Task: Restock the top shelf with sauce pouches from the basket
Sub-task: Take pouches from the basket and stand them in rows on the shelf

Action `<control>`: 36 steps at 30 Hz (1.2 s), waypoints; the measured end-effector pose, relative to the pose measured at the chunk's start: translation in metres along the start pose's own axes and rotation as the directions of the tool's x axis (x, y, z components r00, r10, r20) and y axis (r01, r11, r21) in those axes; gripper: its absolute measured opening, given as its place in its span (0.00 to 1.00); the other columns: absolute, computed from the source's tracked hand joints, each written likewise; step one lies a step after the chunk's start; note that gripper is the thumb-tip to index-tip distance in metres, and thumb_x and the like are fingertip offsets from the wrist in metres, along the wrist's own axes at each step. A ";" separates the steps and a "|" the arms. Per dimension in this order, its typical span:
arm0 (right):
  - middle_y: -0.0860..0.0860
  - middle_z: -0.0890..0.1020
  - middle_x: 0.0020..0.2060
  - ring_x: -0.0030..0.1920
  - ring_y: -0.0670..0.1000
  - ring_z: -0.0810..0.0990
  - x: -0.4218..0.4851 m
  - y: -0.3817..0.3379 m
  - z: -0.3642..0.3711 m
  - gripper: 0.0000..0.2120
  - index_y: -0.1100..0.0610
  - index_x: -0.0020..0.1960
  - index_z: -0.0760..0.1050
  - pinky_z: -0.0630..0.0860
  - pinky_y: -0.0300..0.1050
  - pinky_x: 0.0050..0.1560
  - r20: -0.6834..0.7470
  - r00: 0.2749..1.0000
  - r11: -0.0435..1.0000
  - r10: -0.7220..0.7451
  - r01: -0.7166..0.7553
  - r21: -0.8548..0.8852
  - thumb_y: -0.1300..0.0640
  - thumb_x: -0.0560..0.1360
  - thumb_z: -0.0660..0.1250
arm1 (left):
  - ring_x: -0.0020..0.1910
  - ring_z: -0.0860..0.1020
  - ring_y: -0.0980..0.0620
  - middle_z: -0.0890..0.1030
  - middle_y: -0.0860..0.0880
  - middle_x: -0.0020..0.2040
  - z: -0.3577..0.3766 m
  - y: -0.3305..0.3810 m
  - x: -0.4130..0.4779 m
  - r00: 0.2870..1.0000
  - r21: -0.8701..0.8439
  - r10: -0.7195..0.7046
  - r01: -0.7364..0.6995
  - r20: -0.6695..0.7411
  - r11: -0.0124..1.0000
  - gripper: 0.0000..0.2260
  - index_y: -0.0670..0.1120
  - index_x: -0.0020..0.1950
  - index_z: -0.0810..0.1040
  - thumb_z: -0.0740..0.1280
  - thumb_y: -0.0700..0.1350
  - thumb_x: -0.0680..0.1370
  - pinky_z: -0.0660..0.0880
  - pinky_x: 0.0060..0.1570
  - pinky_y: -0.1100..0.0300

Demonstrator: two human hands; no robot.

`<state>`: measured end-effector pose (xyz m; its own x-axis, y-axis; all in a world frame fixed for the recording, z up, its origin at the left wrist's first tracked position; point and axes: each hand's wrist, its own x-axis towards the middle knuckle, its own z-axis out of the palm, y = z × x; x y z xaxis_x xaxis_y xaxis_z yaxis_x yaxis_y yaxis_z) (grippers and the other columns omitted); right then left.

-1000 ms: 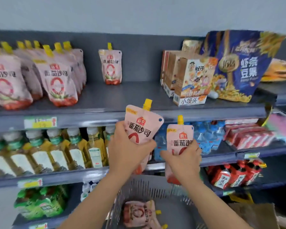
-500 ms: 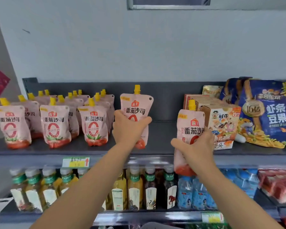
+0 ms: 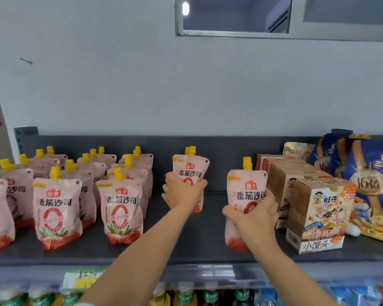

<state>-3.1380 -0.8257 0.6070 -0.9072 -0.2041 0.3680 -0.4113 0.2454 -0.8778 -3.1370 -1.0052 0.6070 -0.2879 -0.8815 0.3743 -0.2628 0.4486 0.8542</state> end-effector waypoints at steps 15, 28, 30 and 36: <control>0.47 0.62 0.58 0.63 0.52 0.59 0.020 0.020 0.046 0.50 0.53 0.72 0.53 0.60 0.55 0.66 -0.021 1.000 1.000 0.011 -0.011 -0.028 0.52 0.58 0.78 | 0.59 0.72 0.43 0.72 0.44 0.57 0.056 -0.030 0.054 0.999 0.029 0.003 -0.002 -0.043 1.000 0.36 0.44 0.60 0.65 0.77 0.58 0.62 0.69 0.62 0.44; 0.50 0.65 0.62 0.64 0.54 0.61 0.014 0.025 0.052 0.50 0.55 0.72 0.54 0.63 0.59 0.65 -0.052 0.999 1.000 0.015 -0.015 0.009 0.53 0.58 0.78 | 0.60 0.71 0.46 0.69 0.46 0.58 0.060 -0.038 0.060 1.000 -0.087 0.002 0.000 0.021 0.996 0.43 0.45 0.61 0.61 0.79 0.61 0.57 0.74 0.56 0.44; 0.51 0.66 0.62 0.64 0.55 0.61 0.014 0.026 0.052 0.50 0.55 0.72 0.54 0.63 0.59 0.65 -0.047 0.999 1.000 0.014 -0.014 0.001 0.53 0.58 0.78 | 0.60 0.69 0.46 0.66 0.46 0.60 0.059 -0.040 0.059 0.999 -0.063 0.018 -0.015 0.049 0.998 0.46 0.47 0.63 0.58 0.80 0.61 0.55 0.75 0.55 0.45; 0.51 0.68 0.61 0.63 0.55 0.62 0.012 0.030 0.052 0.51 0.55 0.71 0.55 0.65 0.61 0.64 -0.055 0.998 1.000 0.011 -0.010 0.022 0.50 0.55 0.76 | 0.61 0.70 0.48 0.67 0.47 0.62 0.054 -0.052 0.057 0.987 -0.119 0.092 -0.076 0.134 0.990 0.44 0.50 0.65 0.56 0.81 0.52 0.59 0.75 0.55 0.50</control>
<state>-3.1561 -0.8703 0.5690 -0.9153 -0.1485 0.3744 -0.4000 0.2270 -0.8879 -3.1895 -1.0710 0.5649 -0.4318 -0.8087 0.3995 -0.1284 0.4935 0.8602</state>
